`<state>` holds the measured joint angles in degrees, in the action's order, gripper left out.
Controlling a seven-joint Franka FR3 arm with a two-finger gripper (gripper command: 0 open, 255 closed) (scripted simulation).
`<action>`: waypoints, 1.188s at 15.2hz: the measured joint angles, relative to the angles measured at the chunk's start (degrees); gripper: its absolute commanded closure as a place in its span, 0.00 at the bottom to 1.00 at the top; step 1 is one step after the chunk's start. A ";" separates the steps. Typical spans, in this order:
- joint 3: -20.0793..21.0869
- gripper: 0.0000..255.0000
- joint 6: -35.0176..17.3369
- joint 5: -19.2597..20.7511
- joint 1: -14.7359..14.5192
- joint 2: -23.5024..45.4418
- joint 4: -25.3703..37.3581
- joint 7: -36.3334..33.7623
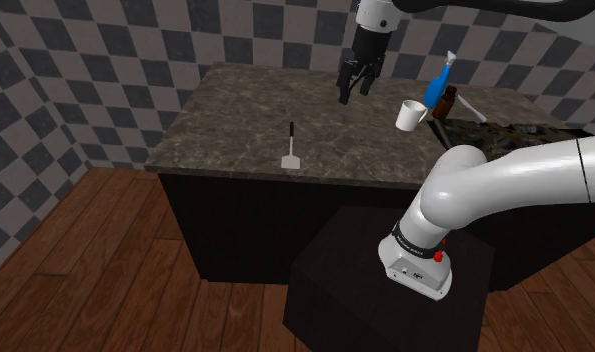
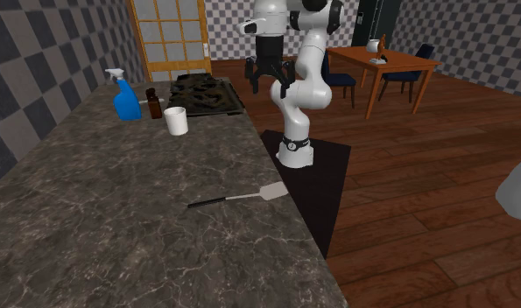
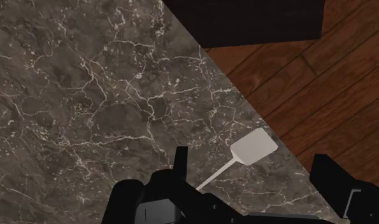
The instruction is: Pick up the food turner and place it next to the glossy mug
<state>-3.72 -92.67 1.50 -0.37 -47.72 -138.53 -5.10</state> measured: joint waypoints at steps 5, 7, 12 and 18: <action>2.00 0.00 -6.35 -0.98 1.53 3.71 -2.53 -6.11; 3.72 0.00 -10.27 -1.80 2.30 7.04 -2.99 -10.56; 6.87 0.00 -19.96 -2.55 4.87 16.35 -3.06 -21.03; 9.81 0.00 -30.81 -1.61 8.22 28.97 -1.10 -33.86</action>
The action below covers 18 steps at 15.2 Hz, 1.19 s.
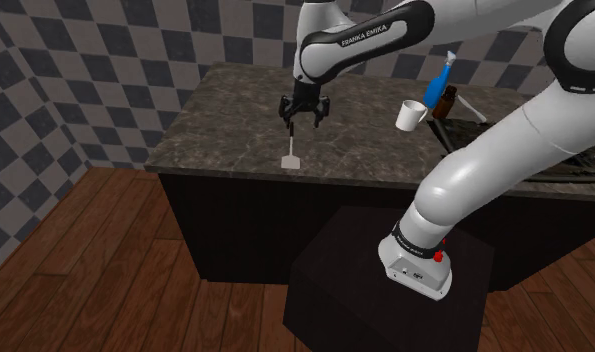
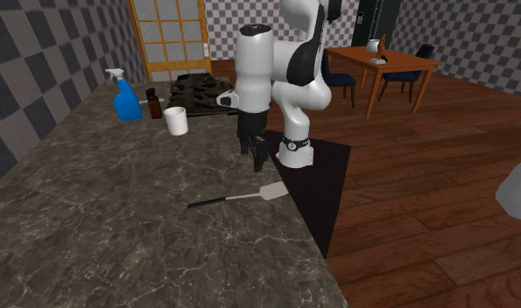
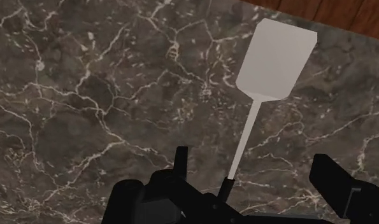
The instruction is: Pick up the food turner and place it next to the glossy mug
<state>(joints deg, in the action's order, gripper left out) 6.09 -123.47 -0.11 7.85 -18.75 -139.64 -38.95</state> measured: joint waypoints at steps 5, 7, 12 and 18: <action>1.15 0.00 -6.66 2.41 2.45 10.78 4.03 -10.60; 1.13 0.00 -8.18 2.88 2.76 12.61 4.31 -11.98; 1.13 0.00 -12.16 3.60 2.94 15.38 3.06 -12.91; 1.16 0.00 -13.46 3.88 2.95 16.41 2.81 -13.20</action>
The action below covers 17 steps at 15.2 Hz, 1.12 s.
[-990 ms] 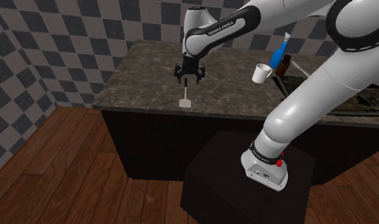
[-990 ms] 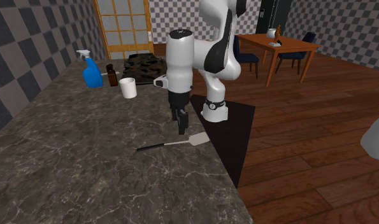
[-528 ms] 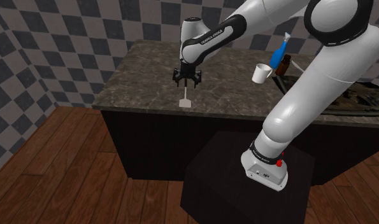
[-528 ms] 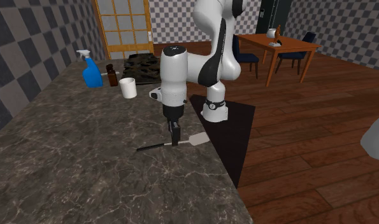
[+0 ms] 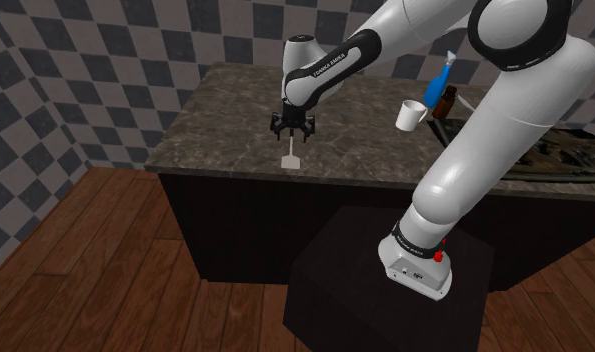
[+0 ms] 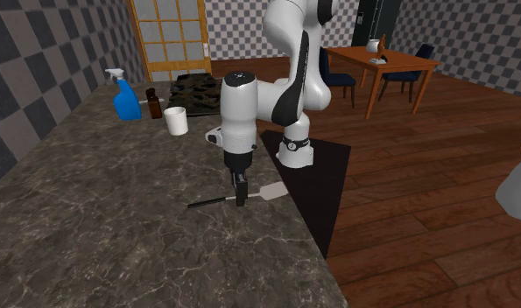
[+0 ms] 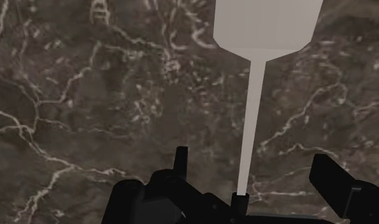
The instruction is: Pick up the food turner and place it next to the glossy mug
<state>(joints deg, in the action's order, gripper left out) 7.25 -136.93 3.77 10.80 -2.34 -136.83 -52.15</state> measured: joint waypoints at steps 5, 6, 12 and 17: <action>0.00 1.00 -0.01 0.00 0.00 0.00 -0.01 0.00; 0.00 1.00 -0.01 0.00 0.00 0.00 0.00 0.00; -0.01 1.00 -0.02 0.01 0.01 0.00 0.00 0.00; 0.02 1.00 3.13 -0.56 -0.09 -2.07 1.11 0.43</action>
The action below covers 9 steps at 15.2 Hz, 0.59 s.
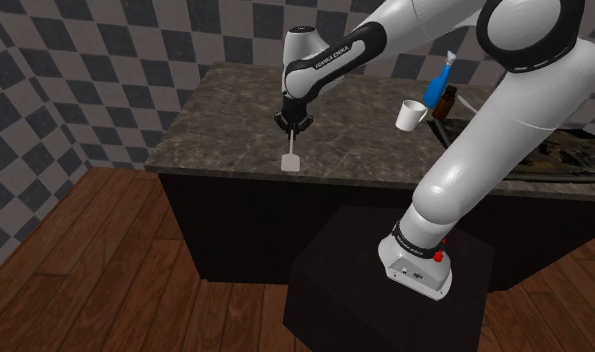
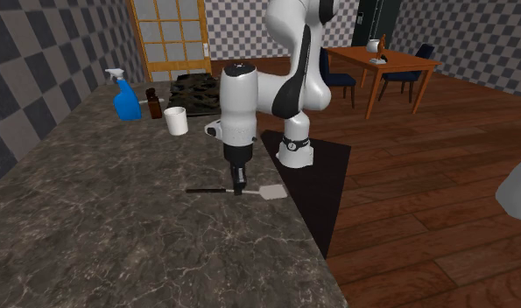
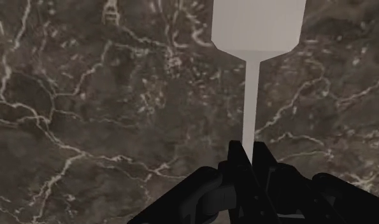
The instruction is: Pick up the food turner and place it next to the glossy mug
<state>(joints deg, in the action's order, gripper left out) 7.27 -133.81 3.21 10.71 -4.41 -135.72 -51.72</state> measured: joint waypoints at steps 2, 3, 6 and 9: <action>-0.05 1.00 1.61 -0.21 0.01 -0.82 0.80 0.27; -0.06 1.00 2.50 -0.33 -0.01 -1.24 1.28 0.36; -0.16 1.00 4.90 -0.61 0.01 -2.42 2.52 0.77; -0.28 1.00 7.19 -0.86 0.03 -3.57 3.70 1.15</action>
<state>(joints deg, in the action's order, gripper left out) 6.99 -126.61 2.36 10.74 -7.98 -132.02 -50.56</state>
